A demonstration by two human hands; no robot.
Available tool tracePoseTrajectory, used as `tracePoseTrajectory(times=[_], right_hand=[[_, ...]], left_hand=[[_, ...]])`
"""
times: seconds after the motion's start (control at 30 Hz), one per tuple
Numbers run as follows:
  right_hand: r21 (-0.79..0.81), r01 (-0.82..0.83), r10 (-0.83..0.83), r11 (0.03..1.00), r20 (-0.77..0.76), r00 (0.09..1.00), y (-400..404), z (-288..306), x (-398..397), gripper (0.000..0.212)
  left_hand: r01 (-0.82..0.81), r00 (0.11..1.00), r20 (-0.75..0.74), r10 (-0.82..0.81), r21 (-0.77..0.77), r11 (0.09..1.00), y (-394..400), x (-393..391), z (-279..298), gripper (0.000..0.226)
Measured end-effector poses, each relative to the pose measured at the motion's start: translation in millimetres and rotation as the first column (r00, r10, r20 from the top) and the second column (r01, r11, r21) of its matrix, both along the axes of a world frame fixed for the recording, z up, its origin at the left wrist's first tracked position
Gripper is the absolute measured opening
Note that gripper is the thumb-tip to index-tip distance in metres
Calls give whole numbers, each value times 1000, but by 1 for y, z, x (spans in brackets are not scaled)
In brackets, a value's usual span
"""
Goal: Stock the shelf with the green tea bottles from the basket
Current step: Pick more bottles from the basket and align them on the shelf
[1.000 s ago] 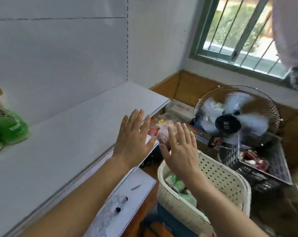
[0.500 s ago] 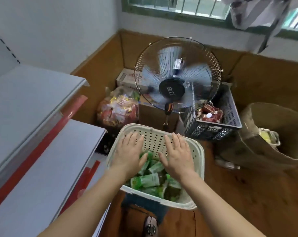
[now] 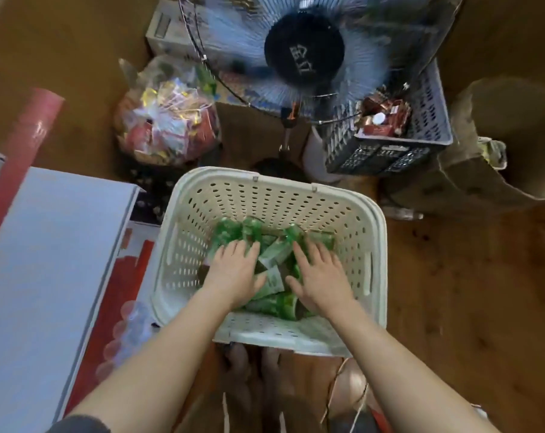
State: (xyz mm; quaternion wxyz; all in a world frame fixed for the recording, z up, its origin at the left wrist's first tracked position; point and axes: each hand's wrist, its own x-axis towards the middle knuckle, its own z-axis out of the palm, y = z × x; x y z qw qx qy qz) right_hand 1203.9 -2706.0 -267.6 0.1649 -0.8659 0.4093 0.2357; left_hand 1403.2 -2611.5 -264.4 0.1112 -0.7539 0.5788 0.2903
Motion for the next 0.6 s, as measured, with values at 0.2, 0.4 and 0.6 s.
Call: tracePoseTrajectory(times=[0.2,0.4,0.6], right_hand=[[68,32,-30,997,-23,999,3,-34,-2,81],[115,135,-128,984,-67,990,2,-60,-20,86],[96,90,-88,991,-33,996,5,-51,-13,86]], left_hand=[[26,994,-105,-6,189,982,-7,-8,-60,82],[38,973,-229,28,276,961,-13,-20,-90,72],[56,988,-155,-20,230,972,-10,-16,-92,65]])
